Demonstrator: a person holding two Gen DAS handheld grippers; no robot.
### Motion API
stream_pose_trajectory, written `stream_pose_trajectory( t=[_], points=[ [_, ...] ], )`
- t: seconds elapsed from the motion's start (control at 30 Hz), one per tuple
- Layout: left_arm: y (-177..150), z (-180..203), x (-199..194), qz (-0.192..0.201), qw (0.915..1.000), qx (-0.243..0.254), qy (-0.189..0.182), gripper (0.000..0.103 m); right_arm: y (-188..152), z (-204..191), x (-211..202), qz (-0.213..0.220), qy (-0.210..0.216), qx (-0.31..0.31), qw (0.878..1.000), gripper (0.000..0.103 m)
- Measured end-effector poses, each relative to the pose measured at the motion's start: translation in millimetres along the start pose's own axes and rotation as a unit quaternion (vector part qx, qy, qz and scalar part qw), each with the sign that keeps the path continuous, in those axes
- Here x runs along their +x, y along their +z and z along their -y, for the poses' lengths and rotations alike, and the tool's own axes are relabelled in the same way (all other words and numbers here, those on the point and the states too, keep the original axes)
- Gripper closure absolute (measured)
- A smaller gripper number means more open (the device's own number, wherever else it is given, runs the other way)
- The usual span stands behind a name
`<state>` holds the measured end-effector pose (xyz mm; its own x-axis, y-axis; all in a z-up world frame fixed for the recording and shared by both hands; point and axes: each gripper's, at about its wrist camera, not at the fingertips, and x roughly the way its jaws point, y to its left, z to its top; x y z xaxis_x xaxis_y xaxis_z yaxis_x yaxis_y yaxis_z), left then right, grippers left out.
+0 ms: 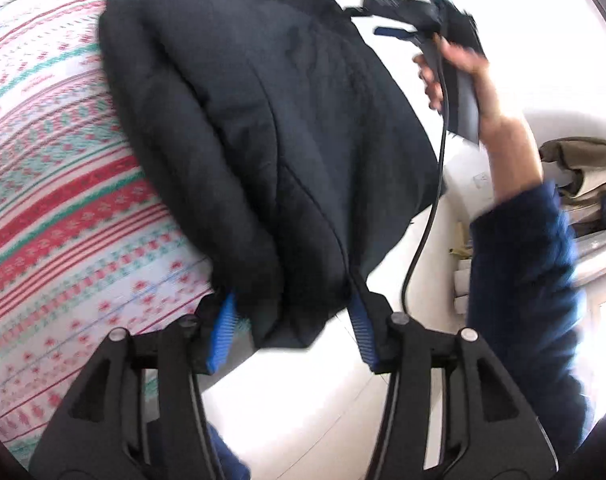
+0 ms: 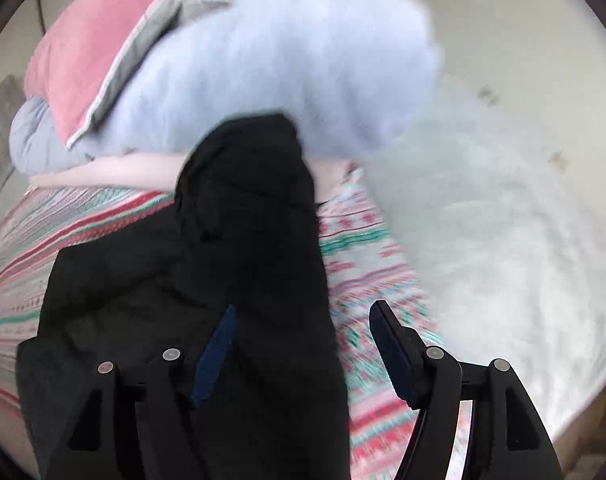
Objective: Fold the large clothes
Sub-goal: 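Carry the coat bundle with both tools toward the bedding stack, then lower the coat onto the bed beside the bedding and open both tools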
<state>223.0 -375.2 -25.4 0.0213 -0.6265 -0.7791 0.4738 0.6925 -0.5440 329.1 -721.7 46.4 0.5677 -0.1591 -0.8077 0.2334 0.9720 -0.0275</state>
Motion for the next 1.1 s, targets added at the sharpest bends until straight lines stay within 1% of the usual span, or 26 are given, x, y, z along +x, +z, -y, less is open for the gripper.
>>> stream_pose_trajectory(
  t=[0.03, 0.07, 0.1, 0.13, 0.17, 0.2, 0.23, 0.27, 0.3, 0.33, 0.37, 0.4, 0.43, 0.47, 0.5, 0.57, 0.6, 0.67, 0.73, 0.83, 0.9, 1.0, 1.07, 1.1],
  points=[
    [-3.4, -4.4, -13.2, 0.011, 0.9999, 0.001, 0.005, 0.051, -6.5, -1.9, -12.8, 0.016, -0.001, -0.003, 1.000, 0.033],
    [-5.6, -7.4, -27.6, 0.033, 0.9992, 0.003, 0.023, 0.051, -19.1, -7.5, -31.2, 0.038, -0.001, -0.011, 0.999, 0.033],
    [-6.4, -8.6, -42.4, 0.061, 0.9973, 0.012, 0.039, 0.051, -38.7, -14.4, -54.1, 0.067, 0.003, -0.017, 0.998, 0.035],
    [-6.6, -6.5, -53.3, 0.081, 0.9956, 0.021, 0.043, 0.051, -52.7, -18.1, -67.8, 0.083, 0.009, -0.016, 0.996, 0.037],
    [-3.9, -3.8, -64.0, 0.099, 0.9939, 0.031, 0.038, 0.051, -66.7, -19.8, -78.3, 0.092, 0.018, -0.009, 0.996, 0.043],
    [-1.6, 1.0, -69.4, 0.108, 0.9931, 0.034, 0.031, 0.051, -80.9, -20.6, -85.4, 0.092, 0.026, 0.002, 0.995, 0.051],
    [2.3, 7.6, -72.6, 0.113, 0.9925, 0.043, 0.018, 0.051, -90.2, -20.0, -87.5, 0.089, 0.030, 0.012, 0.996, 0.055],
    [5.7, 17.2, -71.5, 0.112, 0.9915, 0.065, 0.007, 0.051, -103.4, -18.6, -89.6, 0.084, 0.033, 0.027, 0.996, 0.059],
    [8.3, 22.9, -68.5, 0.110, 0.9900, 0.089, 0.005, 0.051, -120.4, -17.9, -93.0, 0.082, 0.038, 0.042, 0.995, 0.061],
    [10.8, 40.6, -60.2, 0.110, 0.9875, 0.112, 0.016, 0.051, -127.2, -17.3, -91.7, 0.081, 0.039, 0.047, 0.995, 0.062],
    [9.0, 46.3, -53.3, 0.116, 0.9846, 0.126, 0.034, 0.051, -138.9, -18.5, -92.7, 0.078, 0.037, 0.047, 0.995, 0.062],
    [8.4, 52.3, -40.0, 0.115, 0.9817, 0.142, 0.054, 0.054, -151.5, -21.0, -91.4, 0.071, 0.031, 0.041, 0.996, 0.062],
    [8.4, 52.0, -28.9, 0.107, 0.9812, 0.148, 0.062, 0.057, -155.0, -24.1, -87.1, 0.075, 0.024, 0.037, 0.996, 0.062],
    [8.4, 50.5, -12.9, 0.089, 0.9826, 0.146, 0.073, 0.069, -159.2, -22.4, -84.5, 0.078, 0.023, 0.040, 0.996, 0.062],
    [8.8, 47.4, -0.8, 0.078, 0.9833, 0.138, 0.089, 0.074, -162.2, -21.8, -82.2, 0.078, 0.026, 0.046, 0.996, 0.062],
    [3.6, 47.2, 11.1, 0.079, 0.9811, 0.137, 0.112, 0.078, -165.3, -17.4, -77.4, 0.077, 0.034, 0.052, 0.995, 0.062],
    [5.5, 47.4, 14.6, 0.082, 0.9796, 0.139, 0.120, 0.081, -166.5, -17.8, -72.0, 0.070, 0.028, 0.046, 0.996, 0.062],
    [3.2, 46.4, 16.9, 0.084, 0.9789, 0.138, 0.125, 0.082, -164.3, -21.7, -59.8, 0.065, 0.015, 0.033, 0.997, 0.062],
    [4.4, 49.1, 25.5, 0.080, 0.9788, 0.134, 0.133, 0.082, -169.3, -23.3, -54.5, 0.073, 0.011, 0.035, 0.997, 0.062],
    [-3.1, 50.2, 40.6, 0.086, 0.9732, 0.149, 0.152, 0.082, -179.7, -14.2, -48.4, 0.086, 0.036, 0.061, 0.994, 0.062],
    [-5.0, 52.8, 43.7, 0.093, 0.9712, 0.154, 0.157, 0.082, -183.5, -12.0, -44.3, 0.094, 0.040, 0.070, 0.992, 0.062],
    [-1.7, 45.3, 42.7, 0.092, 0.9745, 0.144, 0.145, 0.082, -180.9, -19.3, -46.5, 0.095, 0.018, 0.064, 0.993, 0.062],
    [-3.6, 45.3, 38.0, 0.097, 0.9750, 0.145, 0.138, 0.082, -177.9, -22.7, -51.0, 0.099, 0.007, 0.066, 0.993, 0.062],
    [-4.6, 46.0, 33.3, 0.101, 0.9753, 0.145, 0.132, 0.082, -176.1, -26.4, -57.9, 0.105, -0.004, 0.068, 0.992, 0.061]
  ],
)
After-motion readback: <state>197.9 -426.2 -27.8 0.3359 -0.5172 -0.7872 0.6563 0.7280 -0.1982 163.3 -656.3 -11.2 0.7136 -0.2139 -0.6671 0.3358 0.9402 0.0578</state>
